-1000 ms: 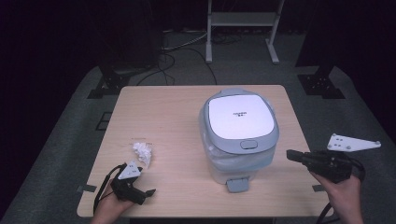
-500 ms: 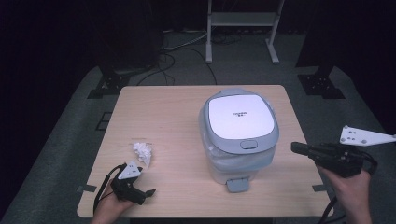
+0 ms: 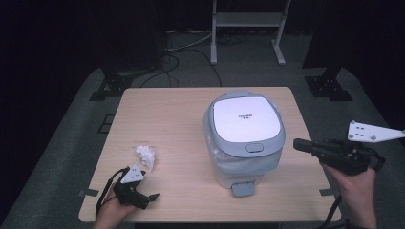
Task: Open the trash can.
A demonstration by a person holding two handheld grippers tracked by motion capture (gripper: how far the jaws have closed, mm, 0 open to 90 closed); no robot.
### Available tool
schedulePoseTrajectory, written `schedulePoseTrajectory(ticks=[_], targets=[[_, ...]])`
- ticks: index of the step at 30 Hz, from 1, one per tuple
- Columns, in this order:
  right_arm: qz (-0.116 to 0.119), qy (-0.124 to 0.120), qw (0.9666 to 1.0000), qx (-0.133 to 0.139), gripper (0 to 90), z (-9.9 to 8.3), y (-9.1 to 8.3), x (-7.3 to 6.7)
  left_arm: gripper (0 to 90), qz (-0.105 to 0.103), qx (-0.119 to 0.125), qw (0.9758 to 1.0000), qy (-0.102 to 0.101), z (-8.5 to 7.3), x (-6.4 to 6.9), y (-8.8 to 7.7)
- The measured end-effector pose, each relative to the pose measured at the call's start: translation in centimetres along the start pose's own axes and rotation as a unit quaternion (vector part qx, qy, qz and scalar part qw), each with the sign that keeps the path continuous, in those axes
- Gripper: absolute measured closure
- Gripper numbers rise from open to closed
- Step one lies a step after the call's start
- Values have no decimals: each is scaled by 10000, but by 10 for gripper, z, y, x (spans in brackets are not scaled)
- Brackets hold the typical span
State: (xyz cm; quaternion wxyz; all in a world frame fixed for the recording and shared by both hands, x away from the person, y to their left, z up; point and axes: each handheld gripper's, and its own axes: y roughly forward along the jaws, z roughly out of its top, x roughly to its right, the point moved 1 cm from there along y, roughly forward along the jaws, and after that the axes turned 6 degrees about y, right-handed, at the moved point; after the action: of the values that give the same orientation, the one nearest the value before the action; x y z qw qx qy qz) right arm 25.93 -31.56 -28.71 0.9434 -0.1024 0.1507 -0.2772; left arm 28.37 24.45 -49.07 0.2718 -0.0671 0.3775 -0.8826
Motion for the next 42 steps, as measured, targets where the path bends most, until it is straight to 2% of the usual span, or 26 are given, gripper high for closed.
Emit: schedulePoseTrajectory(ticks=[10, 21, 27, 33, 42], targets=[[250, -121, 9996, 70, 899, 15, 14, -11, 0, 0, 0, 10000, 1, 0, 0, 0], [532, -302, 9981, -67, 899, 23, 38, -21, 0, 2, 2, 10000, 8, 0, 0, 0], [664, -284, 9972, -177, 899, 22, 52, -24, 0, 0, 2, 10000, 6, 0, 0, 0], [720, -283, 9967, -249, 899, 22, 62, -27, 0, -1, 1, 10000, 7, 0, 0, 0], [677, -371, 9963, -374, 899, 22, 72, -29, 0, 0, 1, 10000, 7, 0, 0, 0]])
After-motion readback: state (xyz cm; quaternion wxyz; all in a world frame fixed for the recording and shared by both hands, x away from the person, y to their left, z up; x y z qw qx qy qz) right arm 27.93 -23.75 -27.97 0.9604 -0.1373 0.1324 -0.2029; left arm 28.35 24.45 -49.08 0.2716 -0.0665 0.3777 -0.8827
